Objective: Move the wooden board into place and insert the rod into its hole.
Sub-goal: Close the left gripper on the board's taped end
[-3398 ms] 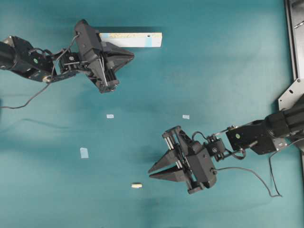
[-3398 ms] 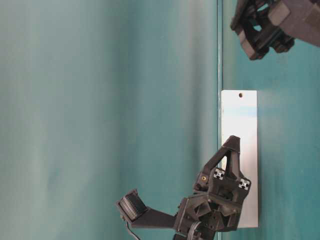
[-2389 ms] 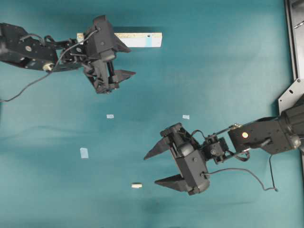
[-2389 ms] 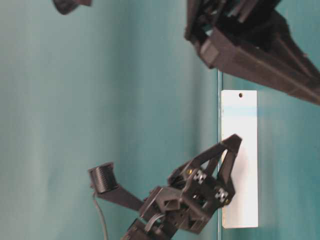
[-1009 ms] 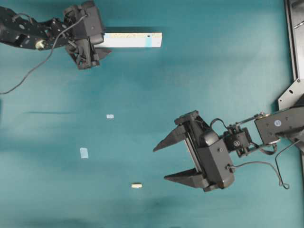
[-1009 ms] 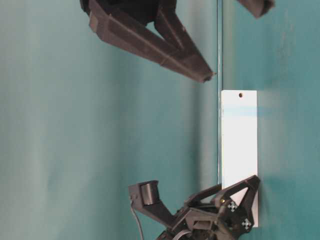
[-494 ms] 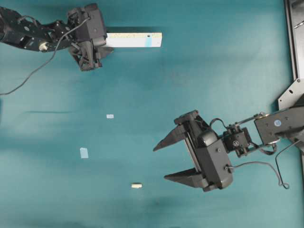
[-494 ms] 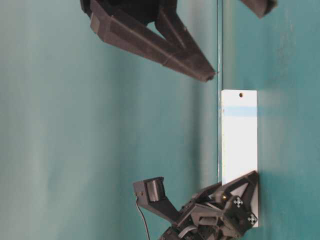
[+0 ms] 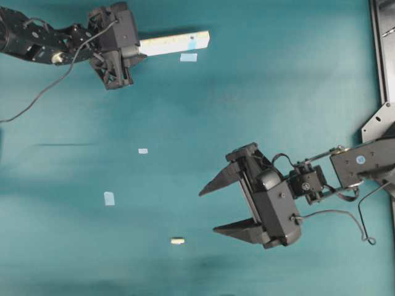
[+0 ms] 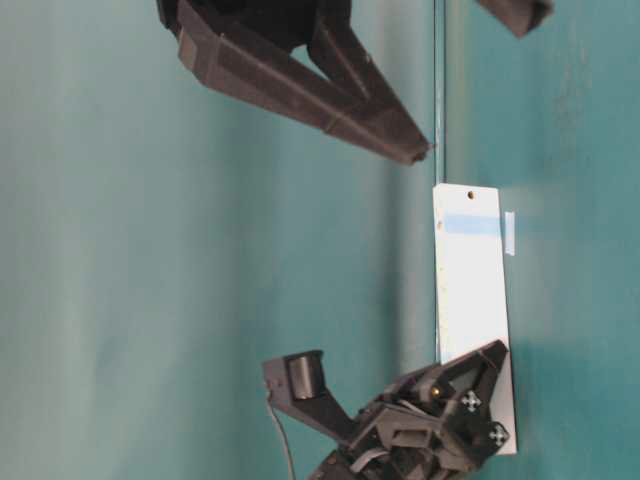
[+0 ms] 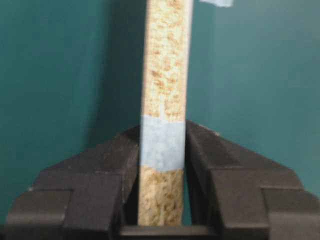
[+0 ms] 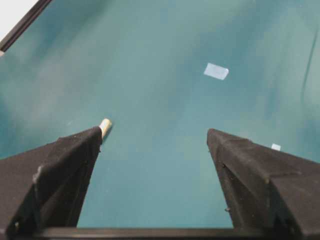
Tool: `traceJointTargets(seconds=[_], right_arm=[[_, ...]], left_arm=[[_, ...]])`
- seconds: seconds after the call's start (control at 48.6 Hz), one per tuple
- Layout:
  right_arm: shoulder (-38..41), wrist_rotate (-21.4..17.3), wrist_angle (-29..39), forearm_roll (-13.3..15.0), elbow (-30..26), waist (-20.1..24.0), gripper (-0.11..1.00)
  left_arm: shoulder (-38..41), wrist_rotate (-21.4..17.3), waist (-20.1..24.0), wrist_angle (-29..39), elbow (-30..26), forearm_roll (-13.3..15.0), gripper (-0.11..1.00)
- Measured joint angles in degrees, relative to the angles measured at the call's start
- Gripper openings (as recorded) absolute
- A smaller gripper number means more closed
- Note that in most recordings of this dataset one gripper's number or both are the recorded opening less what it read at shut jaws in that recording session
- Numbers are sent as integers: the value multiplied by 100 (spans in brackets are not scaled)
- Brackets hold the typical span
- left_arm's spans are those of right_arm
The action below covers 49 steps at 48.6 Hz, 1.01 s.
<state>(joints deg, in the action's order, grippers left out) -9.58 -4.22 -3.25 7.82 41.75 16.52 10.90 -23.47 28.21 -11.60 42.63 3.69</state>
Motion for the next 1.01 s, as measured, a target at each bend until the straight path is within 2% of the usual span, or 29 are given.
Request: traceJointTargets(seconds=[0.185,0.453,0.638,0.803,1.009], right_arm=[[-132,0,132,0,-79,0,93],[-475,0,510,9,-132,0,93],[-668,0,589,9,-132,9,93],[-773,0,615,9,-123,0,93],[-826,9,598,9,-114,0,93]], left_arm=[[-352,343,-396,316,-176,9,21],[-413,1380,-1371,378,-545,9,21],[-88,1942,-1934,396,-1020,9,21],[343,2180,-2373,413,-1600,18,21],[905,2303,-2575,431,-2426,18,21]])
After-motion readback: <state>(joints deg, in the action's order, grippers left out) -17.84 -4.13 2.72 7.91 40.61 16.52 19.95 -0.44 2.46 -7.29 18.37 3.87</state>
